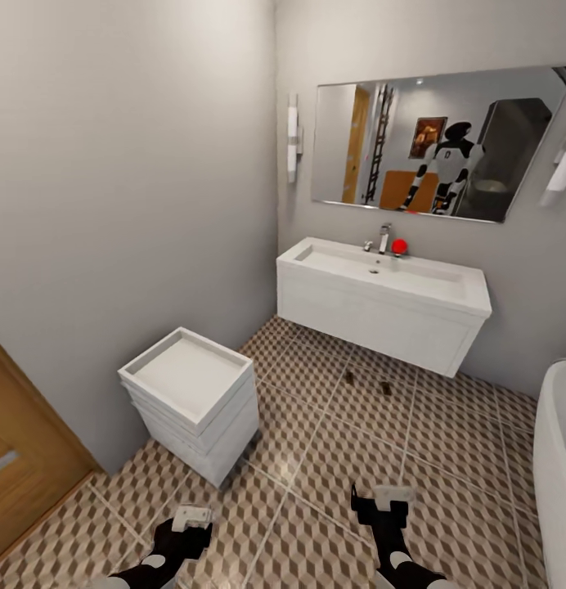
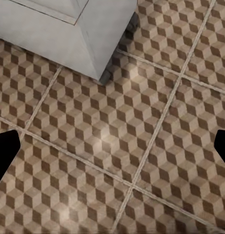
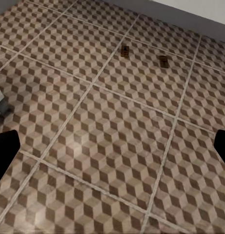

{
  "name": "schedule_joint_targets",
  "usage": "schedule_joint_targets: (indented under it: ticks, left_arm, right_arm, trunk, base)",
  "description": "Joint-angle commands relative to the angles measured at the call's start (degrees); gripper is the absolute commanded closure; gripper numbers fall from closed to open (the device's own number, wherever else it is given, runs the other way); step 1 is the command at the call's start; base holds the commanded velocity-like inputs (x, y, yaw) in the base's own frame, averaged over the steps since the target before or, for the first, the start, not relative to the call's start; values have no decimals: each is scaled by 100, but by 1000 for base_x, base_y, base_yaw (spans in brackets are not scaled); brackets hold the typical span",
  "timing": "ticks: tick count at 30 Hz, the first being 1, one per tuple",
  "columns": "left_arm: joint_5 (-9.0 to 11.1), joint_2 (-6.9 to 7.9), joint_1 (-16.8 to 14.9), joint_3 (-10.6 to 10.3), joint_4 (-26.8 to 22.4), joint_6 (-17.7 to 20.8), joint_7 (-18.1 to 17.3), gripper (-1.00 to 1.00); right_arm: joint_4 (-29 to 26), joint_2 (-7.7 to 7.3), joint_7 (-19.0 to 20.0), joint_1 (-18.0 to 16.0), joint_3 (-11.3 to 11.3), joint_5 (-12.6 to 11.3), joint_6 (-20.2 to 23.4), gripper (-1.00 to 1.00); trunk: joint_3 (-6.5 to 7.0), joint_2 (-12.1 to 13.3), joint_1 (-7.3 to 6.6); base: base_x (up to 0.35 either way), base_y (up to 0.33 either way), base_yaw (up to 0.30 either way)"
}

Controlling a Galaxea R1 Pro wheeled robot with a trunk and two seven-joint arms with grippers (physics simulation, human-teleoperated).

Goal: Take the four mousetraps from the cabinet in the bathroom and place them on the bathroom floor. Make sure all four end up on the same floor surface, and ensure that at least two of them are either under or directly next to the same bathroom sink.

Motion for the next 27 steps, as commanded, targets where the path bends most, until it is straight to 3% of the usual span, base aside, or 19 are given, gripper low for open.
schedule_joint_targets:
  ticks: [1, 16, 27]
  left_arm:
    - [49, -6, -12, -50, 28, -41, 9, -100]
    - [49, -6, -12, -50, 28, -41, 10, -100]
    - [49, -6, -12, -50, 28, -41, 10, -100]
  right_arm:
    - [5, 1, -23, -5, 51, -41, -16, -100]
    - [5, 1, -43, -5, 51, -41, -16, -100]
    - [5, 2, -124, -5, 51, -41, -16, -100]
  trunk:
    - [-19, -13, 0]
    - [-117, -13, 0]
    - [-188, -13, 0]
  base:
    - [-334, 37, 215]
    - [-320, 83, 215]
    - [-62, 12, 215]
